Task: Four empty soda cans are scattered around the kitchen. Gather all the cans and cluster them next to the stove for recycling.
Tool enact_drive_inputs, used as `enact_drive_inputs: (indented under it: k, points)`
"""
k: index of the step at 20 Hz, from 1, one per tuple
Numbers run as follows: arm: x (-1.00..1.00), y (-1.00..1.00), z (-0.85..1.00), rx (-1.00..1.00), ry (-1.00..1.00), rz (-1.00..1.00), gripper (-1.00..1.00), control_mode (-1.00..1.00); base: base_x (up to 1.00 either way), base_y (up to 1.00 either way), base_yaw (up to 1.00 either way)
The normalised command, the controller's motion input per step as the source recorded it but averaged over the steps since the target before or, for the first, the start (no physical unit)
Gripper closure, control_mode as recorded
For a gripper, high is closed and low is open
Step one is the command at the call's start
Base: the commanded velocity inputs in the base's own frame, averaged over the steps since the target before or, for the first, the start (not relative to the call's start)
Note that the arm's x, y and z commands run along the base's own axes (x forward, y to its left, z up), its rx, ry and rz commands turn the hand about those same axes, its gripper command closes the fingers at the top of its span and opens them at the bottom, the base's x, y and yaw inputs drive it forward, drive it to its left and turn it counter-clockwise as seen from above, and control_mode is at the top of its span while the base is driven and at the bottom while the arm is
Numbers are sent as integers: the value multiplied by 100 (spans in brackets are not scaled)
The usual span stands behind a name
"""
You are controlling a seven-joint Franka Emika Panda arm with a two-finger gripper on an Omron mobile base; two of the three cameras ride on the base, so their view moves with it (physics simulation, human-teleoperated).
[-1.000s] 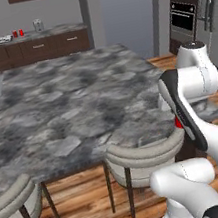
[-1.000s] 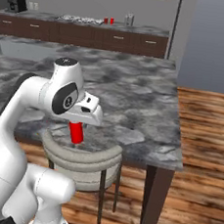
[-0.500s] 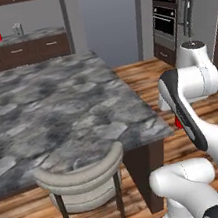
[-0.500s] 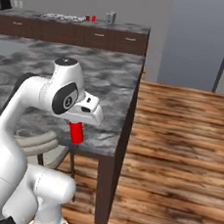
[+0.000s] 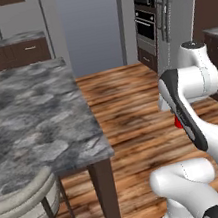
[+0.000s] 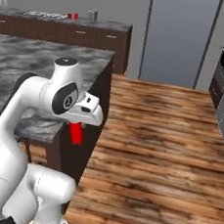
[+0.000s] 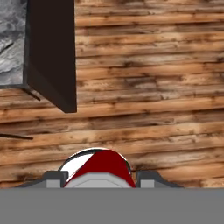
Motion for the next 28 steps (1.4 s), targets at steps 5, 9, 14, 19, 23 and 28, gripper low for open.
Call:
enact_drive_inputs:
  k: [5, 9, 14, 19, 23, 28]
  points:
    - [0, 0, 0, 0, 0, 0, 100, 100, 67, -100, 2]
    - [0, 0, 0, 0, 0, 0, 100, 100, 100, -75, 14]
    - [0, 0, 0, 0, 0, 0, 100, 100, 100, -47, 21]
    - [0, 0, 0, 0, 0, 0, 100, 100, 100, -53, 13]
    - [0, 0, 0, 0, 0, 0, 100, 100, 100, -94, 1]
    - [0, 0, 0, 0, 0, 0, 100, 100, 100, -41, 1]
